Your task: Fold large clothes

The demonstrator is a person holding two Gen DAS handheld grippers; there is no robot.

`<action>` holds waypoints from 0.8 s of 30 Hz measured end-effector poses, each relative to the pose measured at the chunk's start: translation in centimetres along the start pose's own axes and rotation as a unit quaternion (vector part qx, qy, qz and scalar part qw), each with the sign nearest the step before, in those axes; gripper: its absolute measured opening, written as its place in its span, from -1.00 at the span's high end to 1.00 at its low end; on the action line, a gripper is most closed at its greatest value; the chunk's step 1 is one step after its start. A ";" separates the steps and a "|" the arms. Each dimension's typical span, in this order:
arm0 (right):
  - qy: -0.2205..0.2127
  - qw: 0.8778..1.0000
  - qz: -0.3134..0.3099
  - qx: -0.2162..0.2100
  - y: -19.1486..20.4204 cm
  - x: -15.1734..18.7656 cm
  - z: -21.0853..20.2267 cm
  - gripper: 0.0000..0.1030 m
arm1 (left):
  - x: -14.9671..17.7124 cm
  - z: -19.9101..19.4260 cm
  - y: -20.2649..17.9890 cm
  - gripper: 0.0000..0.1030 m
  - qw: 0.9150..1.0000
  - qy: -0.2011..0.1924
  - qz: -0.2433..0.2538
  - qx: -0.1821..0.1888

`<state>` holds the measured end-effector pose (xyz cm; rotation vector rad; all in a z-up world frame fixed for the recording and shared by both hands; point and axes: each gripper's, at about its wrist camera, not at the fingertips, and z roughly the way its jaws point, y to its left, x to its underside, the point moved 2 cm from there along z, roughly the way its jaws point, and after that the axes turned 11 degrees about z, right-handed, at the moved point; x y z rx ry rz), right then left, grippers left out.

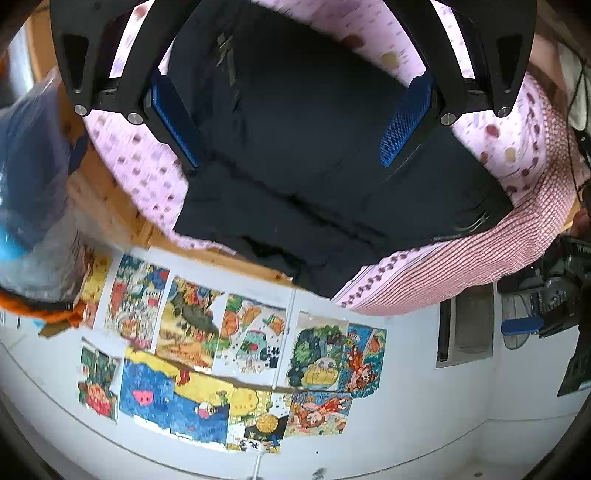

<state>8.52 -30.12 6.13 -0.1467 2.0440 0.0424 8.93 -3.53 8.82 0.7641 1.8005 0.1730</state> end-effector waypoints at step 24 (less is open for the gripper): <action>0.065 0.996 0.007 0.056 -2.5 11.1 2.5 -0.82 | 10.0 5.4 -5.8 -1.00 0.979 0.139 0.114 0.100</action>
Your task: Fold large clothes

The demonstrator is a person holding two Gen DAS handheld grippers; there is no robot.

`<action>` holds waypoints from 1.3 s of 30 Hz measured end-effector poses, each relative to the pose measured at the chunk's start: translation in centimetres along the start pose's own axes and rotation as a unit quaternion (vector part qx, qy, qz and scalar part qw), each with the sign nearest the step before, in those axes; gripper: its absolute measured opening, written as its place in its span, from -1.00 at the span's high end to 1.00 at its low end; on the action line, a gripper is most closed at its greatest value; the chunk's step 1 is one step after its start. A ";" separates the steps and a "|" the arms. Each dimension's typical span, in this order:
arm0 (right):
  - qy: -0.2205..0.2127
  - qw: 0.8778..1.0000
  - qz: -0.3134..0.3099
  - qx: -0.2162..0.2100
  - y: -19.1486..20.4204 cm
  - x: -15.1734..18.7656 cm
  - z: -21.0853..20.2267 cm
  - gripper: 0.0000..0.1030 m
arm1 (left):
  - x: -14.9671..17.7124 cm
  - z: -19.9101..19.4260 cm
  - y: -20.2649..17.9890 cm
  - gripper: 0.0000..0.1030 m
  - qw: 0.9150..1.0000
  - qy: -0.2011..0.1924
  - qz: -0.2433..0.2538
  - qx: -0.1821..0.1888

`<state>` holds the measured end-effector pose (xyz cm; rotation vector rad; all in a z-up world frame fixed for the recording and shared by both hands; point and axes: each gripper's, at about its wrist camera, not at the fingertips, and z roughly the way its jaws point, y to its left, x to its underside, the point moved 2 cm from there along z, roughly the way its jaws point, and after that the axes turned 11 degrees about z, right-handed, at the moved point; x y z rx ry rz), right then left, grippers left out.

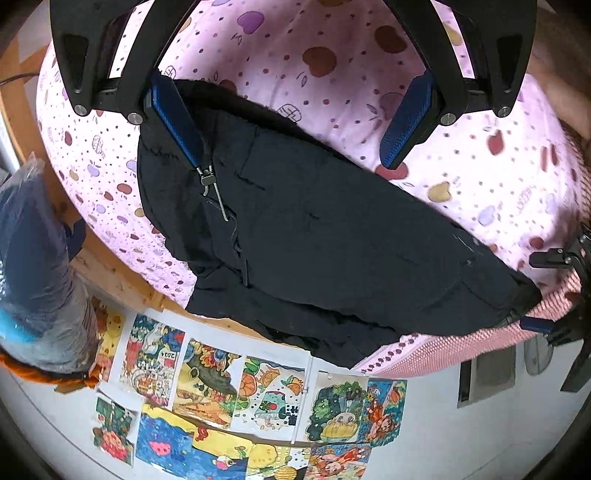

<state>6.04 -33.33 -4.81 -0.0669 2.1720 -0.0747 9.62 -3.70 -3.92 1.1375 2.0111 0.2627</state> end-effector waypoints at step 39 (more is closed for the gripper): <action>-0.074 0.993 0.000 0.098 0.1 0.7 1.1 -0.61 | -1.9 1.5 0.6 -0.99 0.990 0.006 0.021 -0.143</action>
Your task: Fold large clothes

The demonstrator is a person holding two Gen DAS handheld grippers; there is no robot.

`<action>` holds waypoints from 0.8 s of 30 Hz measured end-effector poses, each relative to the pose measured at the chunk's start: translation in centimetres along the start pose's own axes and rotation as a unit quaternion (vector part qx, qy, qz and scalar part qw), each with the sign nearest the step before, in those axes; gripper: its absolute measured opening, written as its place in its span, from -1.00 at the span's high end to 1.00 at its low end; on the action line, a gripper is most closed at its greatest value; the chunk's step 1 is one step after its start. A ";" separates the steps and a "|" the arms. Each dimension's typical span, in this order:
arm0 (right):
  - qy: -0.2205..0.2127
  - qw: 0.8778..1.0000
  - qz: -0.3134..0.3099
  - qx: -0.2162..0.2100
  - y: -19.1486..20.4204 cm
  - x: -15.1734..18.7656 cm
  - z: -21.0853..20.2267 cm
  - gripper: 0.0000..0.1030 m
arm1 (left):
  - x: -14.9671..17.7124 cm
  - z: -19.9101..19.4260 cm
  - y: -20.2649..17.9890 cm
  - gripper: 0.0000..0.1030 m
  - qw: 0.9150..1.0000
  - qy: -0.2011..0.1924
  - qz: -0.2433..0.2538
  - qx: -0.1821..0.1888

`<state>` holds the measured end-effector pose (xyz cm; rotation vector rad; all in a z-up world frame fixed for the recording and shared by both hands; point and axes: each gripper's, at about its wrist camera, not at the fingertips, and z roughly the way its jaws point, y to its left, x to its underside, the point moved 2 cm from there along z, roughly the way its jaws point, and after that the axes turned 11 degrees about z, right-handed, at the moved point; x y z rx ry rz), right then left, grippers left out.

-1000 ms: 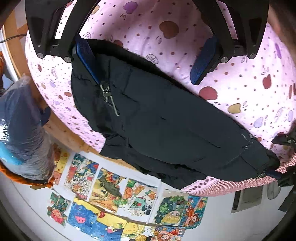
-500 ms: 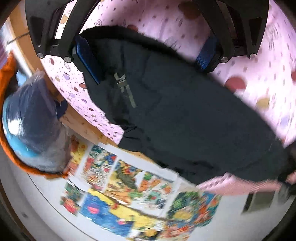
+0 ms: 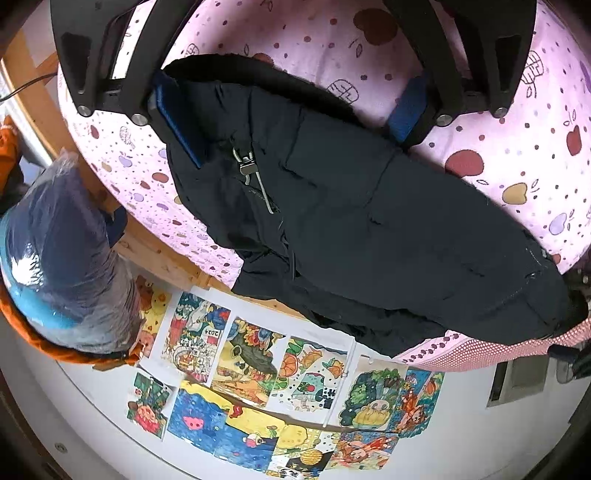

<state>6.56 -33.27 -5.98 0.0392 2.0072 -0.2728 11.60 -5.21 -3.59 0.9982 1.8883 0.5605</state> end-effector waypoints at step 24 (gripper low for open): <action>-0.080 0.988 0.115 -0.065 -1.3 -2.9 -1.6 0.82 | -3.9 -3.2 3.5 0.80 0.995 -0.064 -0.067 0.021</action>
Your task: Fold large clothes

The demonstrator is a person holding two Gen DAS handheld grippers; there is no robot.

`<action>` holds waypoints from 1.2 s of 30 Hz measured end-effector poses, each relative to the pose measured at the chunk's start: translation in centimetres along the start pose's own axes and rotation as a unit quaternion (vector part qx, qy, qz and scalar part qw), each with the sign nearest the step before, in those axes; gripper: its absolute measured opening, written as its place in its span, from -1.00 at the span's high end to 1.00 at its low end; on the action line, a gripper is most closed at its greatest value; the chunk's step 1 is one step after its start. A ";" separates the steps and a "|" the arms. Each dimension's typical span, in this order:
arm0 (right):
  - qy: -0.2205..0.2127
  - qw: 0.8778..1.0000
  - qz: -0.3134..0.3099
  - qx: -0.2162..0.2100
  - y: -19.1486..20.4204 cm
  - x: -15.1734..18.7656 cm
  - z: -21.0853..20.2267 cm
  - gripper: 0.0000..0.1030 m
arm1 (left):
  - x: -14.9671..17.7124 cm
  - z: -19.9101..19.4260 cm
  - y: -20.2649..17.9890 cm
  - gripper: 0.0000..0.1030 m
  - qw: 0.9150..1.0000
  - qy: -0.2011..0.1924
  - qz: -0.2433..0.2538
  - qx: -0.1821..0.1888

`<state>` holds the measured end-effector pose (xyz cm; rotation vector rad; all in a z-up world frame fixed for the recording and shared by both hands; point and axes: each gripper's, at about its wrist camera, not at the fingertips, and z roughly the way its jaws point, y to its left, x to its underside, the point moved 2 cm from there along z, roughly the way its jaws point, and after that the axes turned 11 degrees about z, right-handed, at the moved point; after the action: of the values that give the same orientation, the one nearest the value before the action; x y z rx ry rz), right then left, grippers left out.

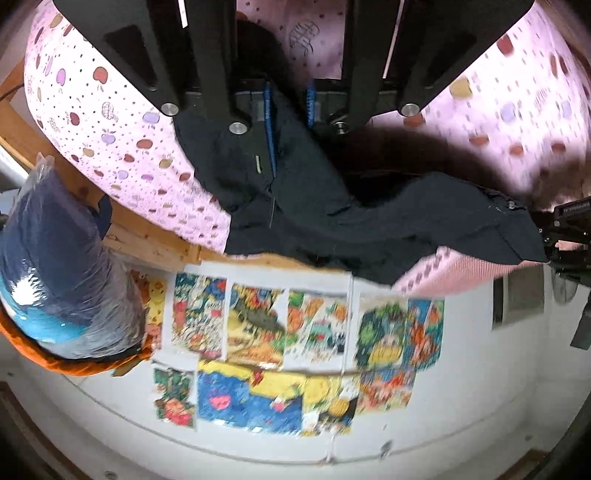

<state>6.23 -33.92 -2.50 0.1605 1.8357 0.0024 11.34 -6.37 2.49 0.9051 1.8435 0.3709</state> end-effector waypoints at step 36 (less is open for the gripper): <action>-0.131 0.989 -0.061 -0.012 0.0 -10.4 -9.7 0.85 | -8.2 -7.0 6.8 0.83 0.995 -0.040 -0.089 0.006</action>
<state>-0.40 -34.31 10.08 0.0305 1.5786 -0.0791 9.75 -6.77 15.11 0.7467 1.8375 0.2096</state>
